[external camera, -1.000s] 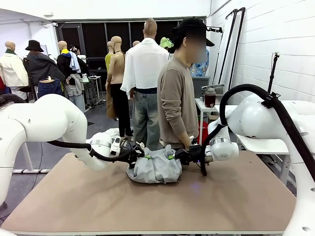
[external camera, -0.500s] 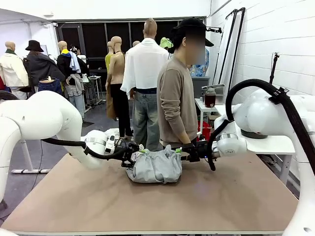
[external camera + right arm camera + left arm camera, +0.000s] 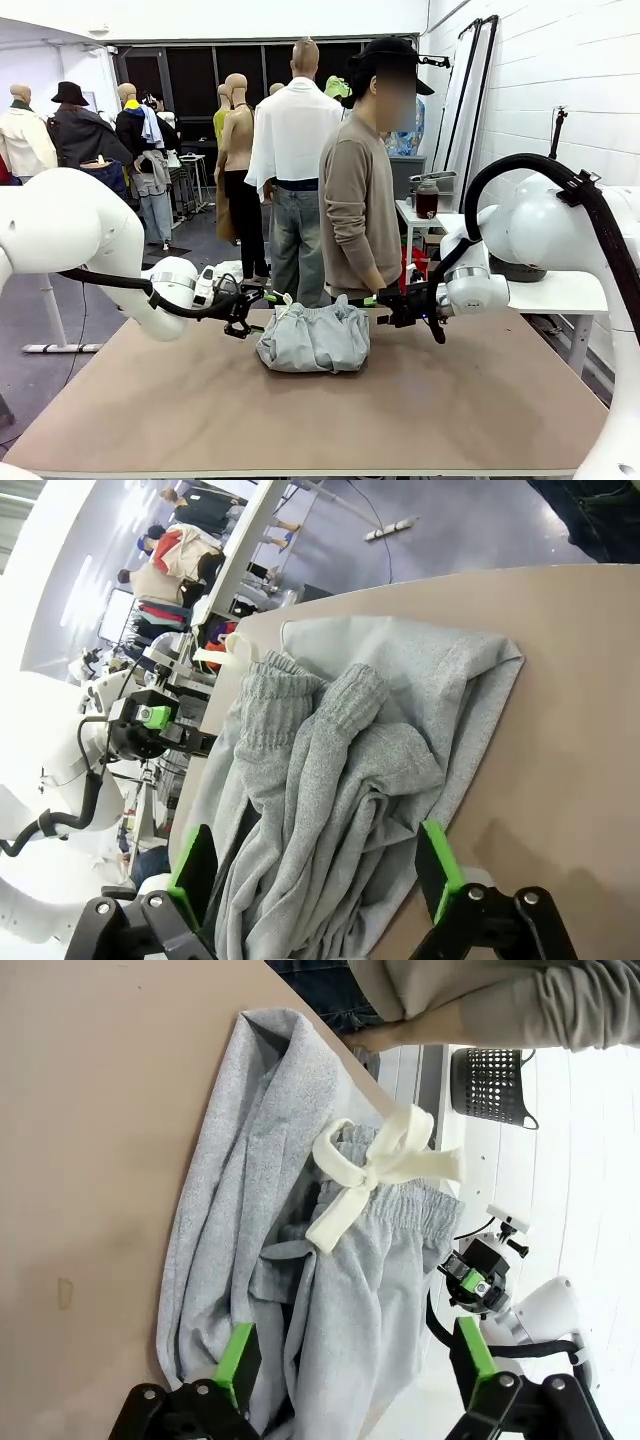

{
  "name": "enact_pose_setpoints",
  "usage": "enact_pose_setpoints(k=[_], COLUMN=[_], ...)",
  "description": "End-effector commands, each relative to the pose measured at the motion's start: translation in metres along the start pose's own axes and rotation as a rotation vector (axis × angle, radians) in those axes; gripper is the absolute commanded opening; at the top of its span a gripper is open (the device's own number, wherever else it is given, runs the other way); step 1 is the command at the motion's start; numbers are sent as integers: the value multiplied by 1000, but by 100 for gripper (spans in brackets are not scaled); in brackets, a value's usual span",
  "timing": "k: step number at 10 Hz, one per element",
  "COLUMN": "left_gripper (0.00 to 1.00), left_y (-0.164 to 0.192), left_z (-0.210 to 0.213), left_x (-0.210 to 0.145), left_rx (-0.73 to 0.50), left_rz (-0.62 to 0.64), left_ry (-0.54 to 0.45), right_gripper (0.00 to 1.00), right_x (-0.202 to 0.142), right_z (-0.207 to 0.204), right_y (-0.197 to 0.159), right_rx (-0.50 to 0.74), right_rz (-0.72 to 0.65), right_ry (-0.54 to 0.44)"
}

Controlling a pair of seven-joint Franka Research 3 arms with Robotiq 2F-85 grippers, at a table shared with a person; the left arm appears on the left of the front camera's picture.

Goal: Fold the training pants.
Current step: Fold the Training pants in half.

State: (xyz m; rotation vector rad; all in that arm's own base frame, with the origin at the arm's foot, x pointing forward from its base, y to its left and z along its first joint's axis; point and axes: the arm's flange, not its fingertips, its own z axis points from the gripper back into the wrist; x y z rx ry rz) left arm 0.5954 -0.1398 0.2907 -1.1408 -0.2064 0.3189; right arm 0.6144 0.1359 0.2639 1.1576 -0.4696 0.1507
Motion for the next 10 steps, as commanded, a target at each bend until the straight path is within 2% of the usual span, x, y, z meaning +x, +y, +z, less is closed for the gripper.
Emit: enact_pose_setpoints(k=[1, 2, 10], left_gripper=[100, 100, 100], left_y=[-1, 0, 0], left_z=[-1, 0, 0], left_x=[0, 0, 0], left_rx=[27, 0, 0], left_rz=[-50, 0, 0], left_ry=[27, 0, 0], right_gripper=[100, 100, 100], right_x=[-4, 0, 0], right_z=[-3, 0, 0], right_y=[3, 0, 0], right_rx=[-11, 0, 0], right_rz=[-6, 0, 0], right_ry=[14, 0, 0])
